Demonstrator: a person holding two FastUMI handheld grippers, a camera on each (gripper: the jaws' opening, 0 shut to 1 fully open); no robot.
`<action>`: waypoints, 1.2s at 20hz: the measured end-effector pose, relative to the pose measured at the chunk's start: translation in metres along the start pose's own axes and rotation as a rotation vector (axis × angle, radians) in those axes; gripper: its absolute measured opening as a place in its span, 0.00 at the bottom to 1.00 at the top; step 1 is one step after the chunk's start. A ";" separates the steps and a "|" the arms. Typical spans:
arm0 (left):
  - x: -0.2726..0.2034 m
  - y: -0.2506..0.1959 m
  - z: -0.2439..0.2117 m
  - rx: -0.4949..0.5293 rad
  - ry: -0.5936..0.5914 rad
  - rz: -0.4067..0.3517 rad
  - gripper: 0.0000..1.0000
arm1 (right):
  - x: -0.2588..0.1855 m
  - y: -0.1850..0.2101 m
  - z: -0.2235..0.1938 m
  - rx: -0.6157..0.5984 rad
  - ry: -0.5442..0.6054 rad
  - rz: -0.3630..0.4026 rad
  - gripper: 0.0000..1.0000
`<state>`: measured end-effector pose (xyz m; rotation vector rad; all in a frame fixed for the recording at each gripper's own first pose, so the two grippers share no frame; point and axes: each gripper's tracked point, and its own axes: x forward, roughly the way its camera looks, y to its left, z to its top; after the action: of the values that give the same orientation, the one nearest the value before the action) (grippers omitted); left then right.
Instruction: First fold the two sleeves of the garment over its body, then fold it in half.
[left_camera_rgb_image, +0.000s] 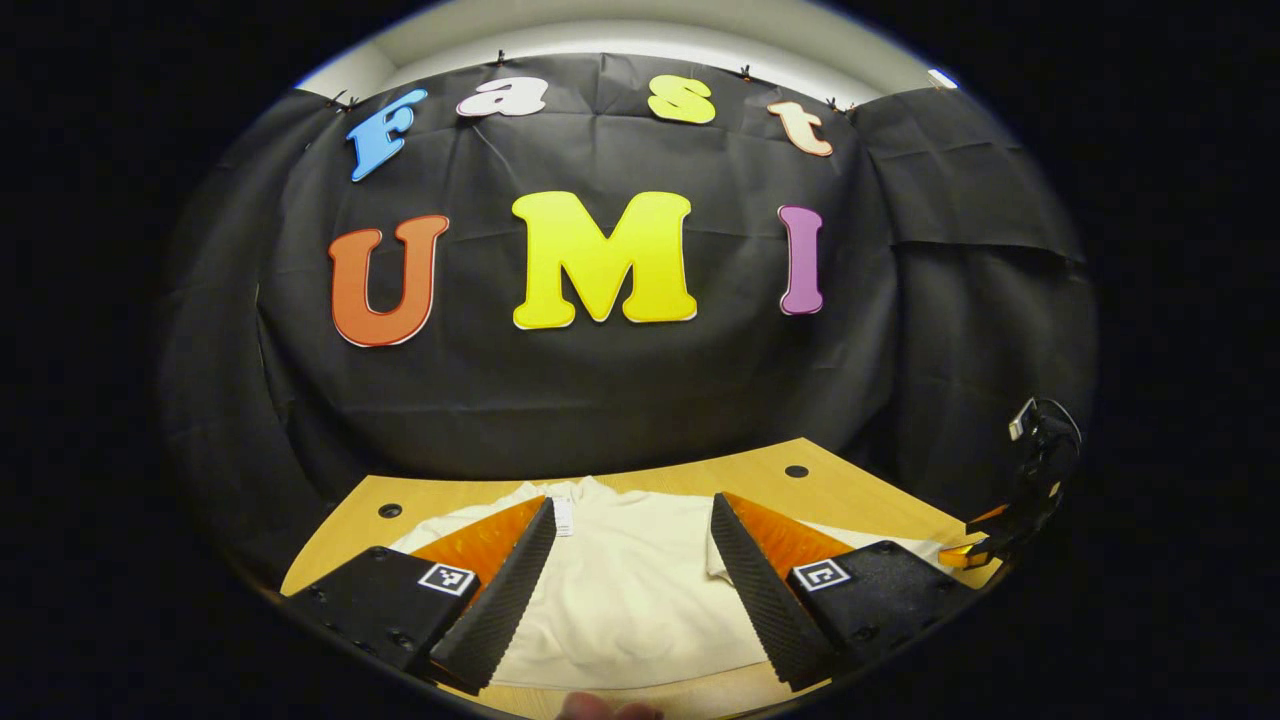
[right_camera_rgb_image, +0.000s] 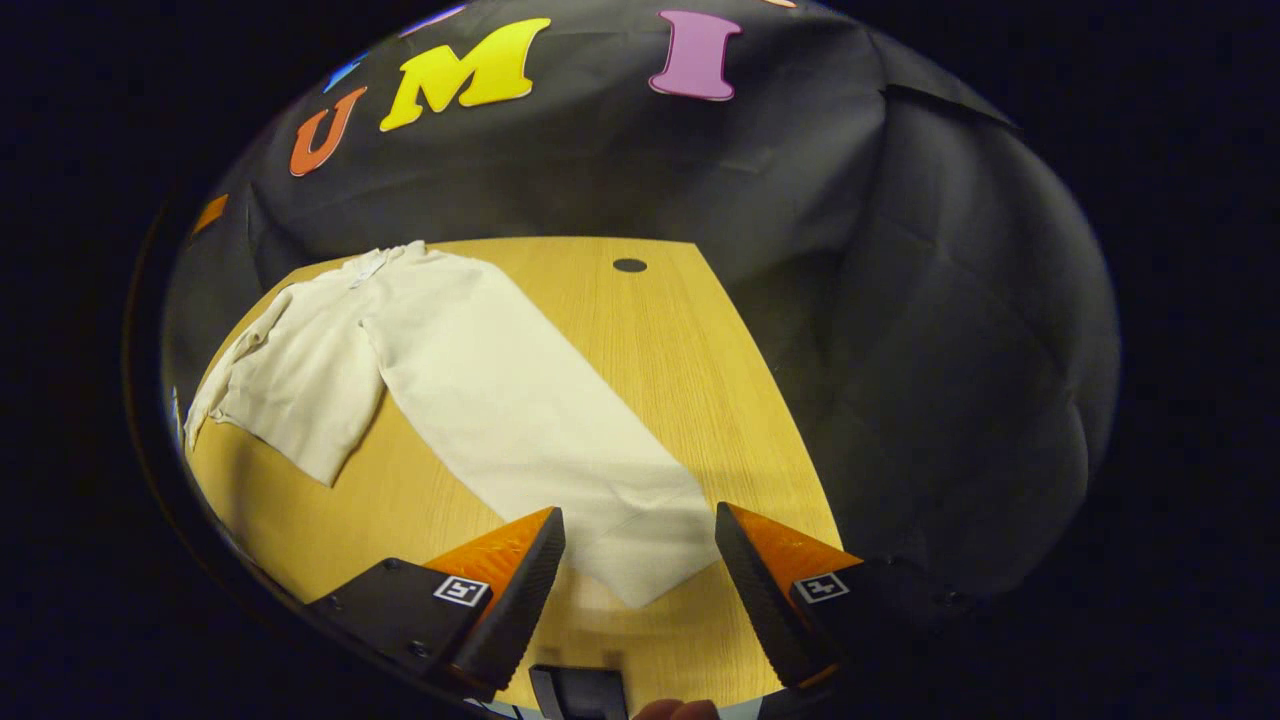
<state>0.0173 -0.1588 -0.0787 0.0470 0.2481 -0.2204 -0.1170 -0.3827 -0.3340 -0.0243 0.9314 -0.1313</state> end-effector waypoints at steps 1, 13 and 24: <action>0.001 0.001 -0.002 0.000 0.008 0.003 0.99 | 0.005 -0.003 -0.006 0.006 0.037 0.003 0.94; -0.002 0.012 -0.019 -0.006 0.077 0.033 0.99 | 0.032 -0.001 -0.026 0.045 0.081 0.070 0.67; -0.019 0.035 -0.020 0.018 0.061 0.066 0.99 | 0.017 0.005 -0.008 0.166 0.093 0.082 0.03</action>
<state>0.0029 -0.1189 -0.0924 0.0800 0.3053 -0.1559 -0.1125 -0.3794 -0.3528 0.1745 1.0106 -0.1339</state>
